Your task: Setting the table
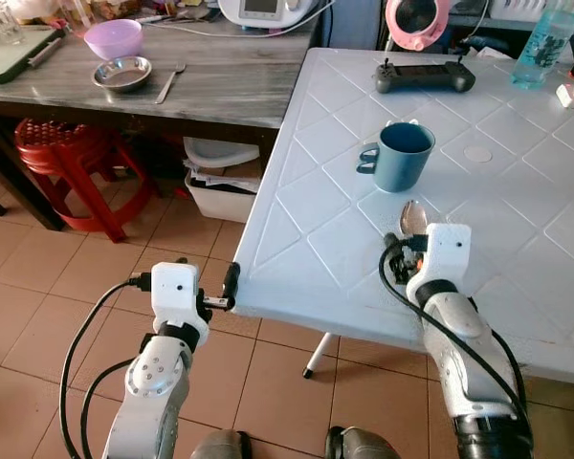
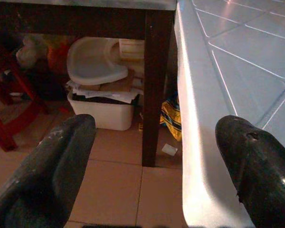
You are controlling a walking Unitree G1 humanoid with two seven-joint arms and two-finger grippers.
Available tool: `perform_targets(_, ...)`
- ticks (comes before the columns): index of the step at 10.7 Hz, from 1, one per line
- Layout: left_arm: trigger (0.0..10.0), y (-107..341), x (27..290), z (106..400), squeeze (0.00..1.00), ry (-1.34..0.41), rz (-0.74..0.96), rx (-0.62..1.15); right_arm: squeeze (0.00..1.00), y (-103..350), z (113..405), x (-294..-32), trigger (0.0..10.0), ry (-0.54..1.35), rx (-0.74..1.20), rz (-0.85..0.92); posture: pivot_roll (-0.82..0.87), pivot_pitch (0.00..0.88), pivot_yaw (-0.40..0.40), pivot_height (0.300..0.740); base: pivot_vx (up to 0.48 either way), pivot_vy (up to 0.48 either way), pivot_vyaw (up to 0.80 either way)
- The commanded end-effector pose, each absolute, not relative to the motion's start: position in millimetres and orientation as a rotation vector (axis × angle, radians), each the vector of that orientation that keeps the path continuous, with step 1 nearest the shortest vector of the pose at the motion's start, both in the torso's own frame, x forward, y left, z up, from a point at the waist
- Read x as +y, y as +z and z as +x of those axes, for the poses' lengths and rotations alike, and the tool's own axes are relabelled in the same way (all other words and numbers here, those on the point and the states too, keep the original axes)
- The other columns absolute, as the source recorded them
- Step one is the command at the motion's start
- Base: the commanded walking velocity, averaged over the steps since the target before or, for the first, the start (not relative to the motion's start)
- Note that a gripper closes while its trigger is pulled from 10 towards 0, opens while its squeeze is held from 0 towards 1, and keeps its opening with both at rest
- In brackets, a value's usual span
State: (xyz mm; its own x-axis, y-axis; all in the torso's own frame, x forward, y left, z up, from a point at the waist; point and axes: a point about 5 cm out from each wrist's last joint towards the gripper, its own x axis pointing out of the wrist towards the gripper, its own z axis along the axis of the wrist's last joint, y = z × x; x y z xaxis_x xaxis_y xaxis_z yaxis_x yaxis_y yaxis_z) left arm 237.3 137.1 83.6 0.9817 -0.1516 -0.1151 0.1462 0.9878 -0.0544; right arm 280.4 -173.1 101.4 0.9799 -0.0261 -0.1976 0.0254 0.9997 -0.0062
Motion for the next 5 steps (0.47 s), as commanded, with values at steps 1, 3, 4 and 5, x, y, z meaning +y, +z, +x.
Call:
perform_targets(1,10.0,84.6,137.6,236.4,0.0,-0.155,-0.043,0.121,0.0,87.7,272.6,-171.3,10.0,-0.024,0.275,0.0,0.02,0.148,0.059,0.74,0.0,0.0,0.0)
perform_targets(3,10.0,84.3,135.7,236.3,0.0,-0.18,-0.052,0.133,0.0,89.2,266.7,-172.3,10.0,-0.025,0.3,0.011,0.02,0.15,0.059,0.74,0.0,0.0,0.0)
perform_targets(4,10.0,84.0,134.3,235.9,0.0,-0.199,-0.058,0.14,0.0,86.9,261.5,-177.5,10.0,-0.042,0.339,0.028,0.01,0.153,0.062,0.74,0.0,0.0,0.0)
perform_targets(5,10.0,84.0,134.1,236.0,0.0,-0.204,-0.059,0.143,0.0,84.7,258.8,-181.3,10.0,-0.052,0.36,0.039,0.01,0.153,0.064,0.74,0.0,0.0,0.0)
